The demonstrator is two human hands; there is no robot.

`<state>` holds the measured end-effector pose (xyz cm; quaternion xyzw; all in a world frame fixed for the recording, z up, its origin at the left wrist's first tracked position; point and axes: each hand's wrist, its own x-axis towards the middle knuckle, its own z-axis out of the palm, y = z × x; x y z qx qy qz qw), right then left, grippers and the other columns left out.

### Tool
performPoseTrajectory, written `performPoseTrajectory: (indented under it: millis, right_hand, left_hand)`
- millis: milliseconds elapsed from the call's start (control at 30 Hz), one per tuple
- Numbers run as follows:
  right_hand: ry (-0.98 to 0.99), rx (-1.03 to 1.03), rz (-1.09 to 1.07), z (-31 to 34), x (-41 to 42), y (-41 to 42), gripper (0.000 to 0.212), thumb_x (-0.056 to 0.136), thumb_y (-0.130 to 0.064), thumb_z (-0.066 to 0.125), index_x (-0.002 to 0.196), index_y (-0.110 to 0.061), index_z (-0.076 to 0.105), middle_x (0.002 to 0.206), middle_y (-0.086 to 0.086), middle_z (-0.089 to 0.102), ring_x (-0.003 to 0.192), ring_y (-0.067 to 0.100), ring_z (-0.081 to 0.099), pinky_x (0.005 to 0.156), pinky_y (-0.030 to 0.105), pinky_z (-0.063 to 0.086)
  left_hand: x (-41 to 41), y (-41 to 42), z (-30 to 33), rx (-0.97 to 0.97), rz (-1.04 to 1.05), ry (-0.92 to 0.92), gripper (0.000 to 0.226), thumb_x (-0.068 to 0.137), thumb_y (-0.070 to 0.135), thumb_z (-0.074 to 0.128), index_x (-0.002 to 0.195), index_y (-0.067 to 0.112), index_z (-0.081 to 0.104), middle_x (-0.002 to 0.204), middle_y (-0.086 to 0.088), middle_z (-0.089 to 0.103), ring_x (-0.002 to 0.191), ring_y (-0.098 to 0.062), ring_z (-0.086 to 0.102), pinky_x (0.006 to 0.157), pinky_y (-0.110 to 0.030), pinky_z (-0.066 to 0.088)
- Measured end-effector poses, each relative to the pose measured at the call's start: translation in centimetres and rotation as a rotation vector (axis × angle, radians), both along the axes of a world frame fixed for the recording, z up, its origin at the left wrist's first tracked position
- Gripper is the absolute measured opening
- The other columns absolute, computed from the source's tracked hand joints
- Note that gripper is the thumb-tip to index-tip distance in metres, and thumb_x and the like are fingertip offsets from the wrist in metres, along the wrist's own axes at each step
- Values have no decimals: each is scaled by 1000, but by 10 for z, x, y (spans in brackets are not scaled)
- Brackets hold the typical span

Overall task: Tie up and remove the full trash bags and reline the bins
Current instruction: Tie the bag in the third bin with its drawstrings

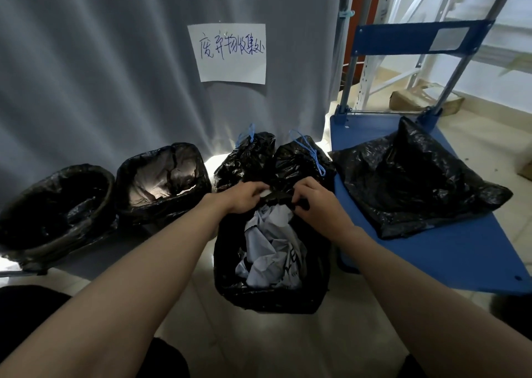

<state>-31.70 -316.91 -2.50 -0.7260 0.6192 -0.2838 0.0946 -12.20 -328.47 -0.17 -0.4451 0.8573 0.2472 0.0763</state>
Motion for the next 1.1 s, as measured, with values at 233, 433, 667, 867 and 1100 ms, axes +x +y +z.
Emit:
performPoseTrajectory:
  millis: [233, 433, 667, 867, 1100]
  right_hand:
    - [-66, 84, -4, -2, -3, 3, 22, 80, -19, 73, 92, -19, 54, 101, -2, 48, 86, 18, 57, 74, 37, 50]
    - [-223, 144, -140, 11, 6, 1, 25, 86, -15, 65, 106, -18, 51, 87, -1, 56, 79, 19, 55, 70, 38, 47]
    - [-97, -40, -233, 29, 20, 15, 9, 87, -14, 62, 92, -18, 55, 89, -4, 53, 75, 19, 53, 64, 37, 43]
    - [116, 169, -261, 23, 20, 36, 27, 87, -36, 63, 102, -16, 52, 93, 3, 62, 83, 27, 61, 60, 34, 42]
    - [49, -100, -392, 53, 25, 56, 9, 92, -26, 59, 90, -20, 54, 81, -1, 63, 73, 25, 59, 60, 35, 44]
  left_hand:
    - [-9, 7, 12, -260, 47, -6, 9, 87, 14, 65, 91, 19, 71, 97, -6, 68, 94, -26, 63, 83, -36, 51]
    - [-2, 14, 36, -593, 79, 145, 9, 81, 15, 66, 88, 21, 64, 95, 0, 62, 89, -24, 60, 76, -35, 48]
    - [30, 30, 48, -708, 145, 168, 16, 79, 14, 68, 89, 19, 56, 96, 1, 58, 85, -25, 58, 71, -35, 46]
    - [61, 58, 39, -573, 249, 31, 6, 86, 14, 60, 91, 17, 62, 98, -9, 66, 90, -33, 63, 74, -40, 52]
    - [80, 76, 47, -703, 295, 181, 11, 86, 18, 62, 86, 13, 52, 93, -7, 59, 80, -30, 59, 64, -35, 41]
